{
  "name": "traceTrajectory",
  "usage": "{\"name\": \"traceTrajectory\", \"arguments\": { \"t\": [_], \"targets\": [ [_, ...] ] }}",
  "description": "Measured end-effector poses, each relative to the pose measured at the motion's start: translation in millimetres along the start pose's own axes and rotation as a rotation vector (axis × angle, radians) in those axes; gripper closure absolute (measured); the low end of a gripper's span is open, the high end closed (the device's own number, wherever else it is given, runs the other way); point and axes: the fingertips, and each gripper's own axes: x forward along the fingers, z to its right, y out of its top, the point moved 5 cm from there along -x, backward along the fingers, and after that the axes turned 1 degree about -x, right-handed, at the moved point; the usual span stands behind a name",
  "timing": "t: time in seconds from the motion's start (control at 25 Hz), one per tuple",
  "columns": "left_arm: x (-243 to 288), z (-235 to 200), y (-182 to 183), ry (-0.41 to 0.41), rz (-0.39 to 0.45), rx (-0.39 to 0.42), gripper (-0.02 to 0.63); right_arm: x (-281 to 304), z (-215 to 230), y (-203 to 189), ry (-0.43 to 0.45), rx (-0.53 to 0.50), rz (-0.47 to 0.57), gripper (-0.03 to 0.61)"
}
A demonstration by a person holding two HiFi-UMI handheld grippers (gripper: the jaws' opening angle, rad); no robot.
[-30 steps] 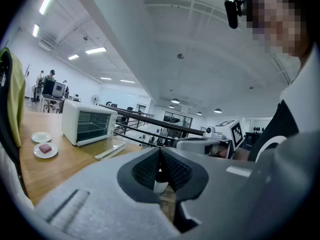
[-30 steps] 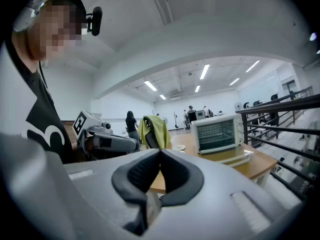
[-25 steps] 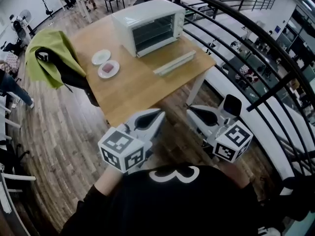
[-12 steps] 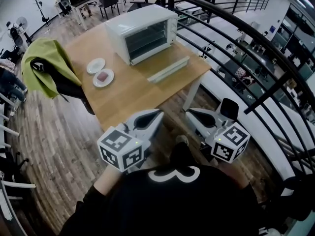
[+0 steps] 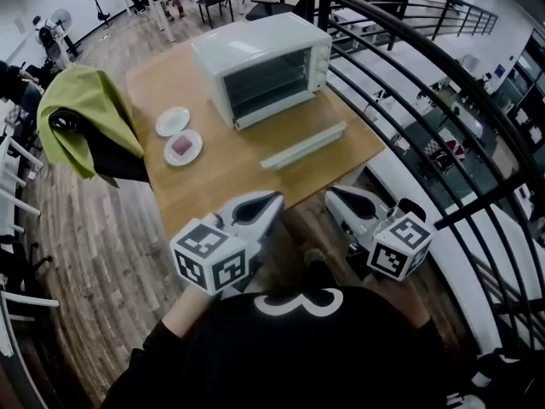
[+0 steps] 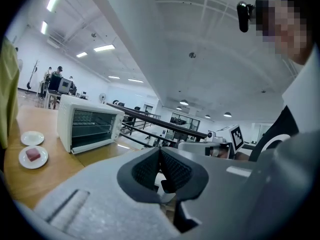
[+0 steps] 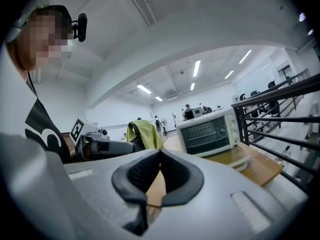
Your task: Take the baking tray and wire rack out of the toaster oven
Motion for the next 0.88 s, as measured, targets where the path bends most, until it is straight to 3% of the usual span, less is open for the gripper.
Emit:
{"name": "traceTrajectory", "arguments": {
  "t": [0.48, 0.88],
  "targets": [
    [175, -91, 49, 0.159, 0.024, -0.113, 0.603, 84, 194, 50, 0.15, 0.047, -0.09, 0.576],
    [242, -140, 57, 0.256, 0.071, -0.229, 0.601, 118, 279, 55, 0.188, 0.184, -0.102, 0.576]
  ]
}}
